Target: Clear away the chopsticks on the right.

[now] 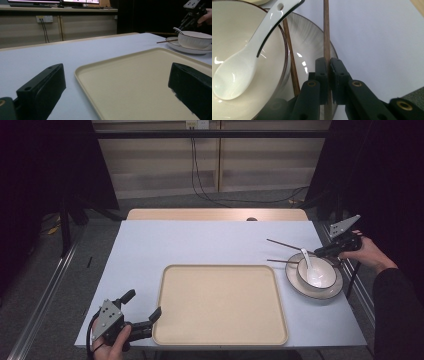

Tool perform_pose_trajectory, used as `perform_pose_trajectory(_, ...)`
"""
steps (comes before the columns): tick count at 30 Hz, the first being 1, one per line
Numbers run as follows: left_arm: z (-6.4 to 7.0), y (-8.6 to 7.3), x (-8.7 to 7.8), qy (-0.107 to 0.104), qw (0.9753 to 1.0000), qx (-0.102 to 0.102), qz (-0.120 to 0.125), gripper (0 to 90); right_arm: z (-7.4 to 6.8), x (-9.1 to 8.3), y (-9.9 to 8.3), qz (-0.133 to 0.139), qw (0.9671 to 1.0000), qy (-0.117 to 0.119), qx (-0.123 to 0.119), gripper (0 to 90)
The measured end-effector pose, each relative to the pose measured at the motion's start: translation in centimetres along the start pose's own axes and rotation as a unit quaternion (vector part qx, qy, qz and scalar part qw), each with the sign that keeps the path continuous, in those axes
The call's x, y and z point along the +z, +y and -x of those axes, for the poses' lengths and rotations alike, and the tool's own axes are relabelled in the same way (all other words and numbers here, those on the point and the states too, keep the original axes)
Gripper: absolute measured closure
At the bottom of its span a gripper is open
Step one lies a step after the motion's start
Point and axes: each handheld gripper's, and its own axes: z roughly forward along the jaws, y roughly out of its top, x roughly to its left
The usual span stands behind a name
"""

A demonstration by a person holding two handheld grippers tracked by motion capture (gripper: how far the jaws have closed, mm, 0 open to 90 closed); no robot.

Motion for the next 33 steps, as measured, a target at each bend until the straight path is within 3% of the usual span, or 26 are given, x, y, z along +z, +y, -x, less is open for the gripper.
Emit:
perform_pose_trajectory(5, 0.0, 0.0, 0.0, 0.001, 1.0000, -0.003, 0.002, 1.1, 0.0, -0.7, 0.1, -0.004, 0.9999, -0.008, 0.010, 85.4)
perform_pose_trajectory(6, 0.0, 0.0, 0.0, 0.006, 1.0000, 0.000, 0.001, 1.1, -0.1, -1.1, 0.0, 0.003, 0.9995, -0.008, 0.030, 85.4)
perform_pose_trajectory(9, 0.0, 0.1, -0.1, 0.006, 1.0000, 0.003, 0.003, 1.1, 0.0, -1.8, -0.3, 0.009, 0.9981, -0.014, 0.059, 85.4)
perform_pose_trajectory(10, 0.0, 0.1, -0.1, 0.003, 1.0000, 0.003, 0.004, 1.1, 0.0, -1.8, -0.3, 0.009, 0.9981, -0.014, 0.059, 85.4)
perform_pose_trajectory(12, 0.0, 0.1, -0.1, 0.004, 1.0000, 0.005, 0.004, 1.1, 0.0, -2.4, -0.5, 0.018, 0.9961, -0.011, 0.086, 85.4)
perform_pose_trajectory(16, 0.0, 0.1, -0.1, 0.010, 0.9999, 0.007, 0.005, 1.2, -0.2, -3.2, -0.6, 0.029, 0.9937, -0.008, 0.108, 85.4)
perform_pose_trajectory(20, -0.2, 0.1, -0.2, 0.010, 0.9999, 0.012, 0.004, 1.1, -0.5, -4.2, -0.6, 0.042, 0.9881, -0.013, 0.147, 85.4)
perform_pose_trajectory(21, -0.2, 0.1, -0.2, 0.010, 0.9999, 0.012, 0.004, 1.1, -0.5, -4.2, -0.6, 0.042, 0.9881, -0.013, 0.147, 85.4)
perform_pose_trajectory(23, -0.2, 0.2, -0.1, 0.009, 0.9999, 0.010, 0.009, 1.0, -1.0, -4.9, -0.5, 0.050, 0.9835, -0.007, 0.174, 85.4)
perform_pose_trajectory(24, -0.2, 0.2, -0.1, 0.009, 0.9999, 0.010, 0.009, 1.0, -1.0, -4.9, -0.5, 0.050, 0.9835, -0.007, 0.174, 85.4)
perform_pose_trajectory(25, -0.2, 0.2, -0.1, 0.011, 0.9999, 0.008, 0.010, 1.0, -1.4, -5.2, -0.5, 0.053, 0.9802, -0.002, 0.191, 85.5)
perform_pose_trajectory(28, -0.3, 0.2, -0.1, 0.015, 0.9998, 0.012, 0.010, 1.0, -2.1, -5.5, -0.6, 0.065, 0.9763, -0.008, 0.207, 85.4)
perform_pose_trajectory(33, -0.2, 0.2, -0.1, 0.013, 0.9998, 0.016, 0.004, 1.0, -3.3, -5.6, -0.8, 0.091, 0.9707, 0.004, 0.223, 85.4)
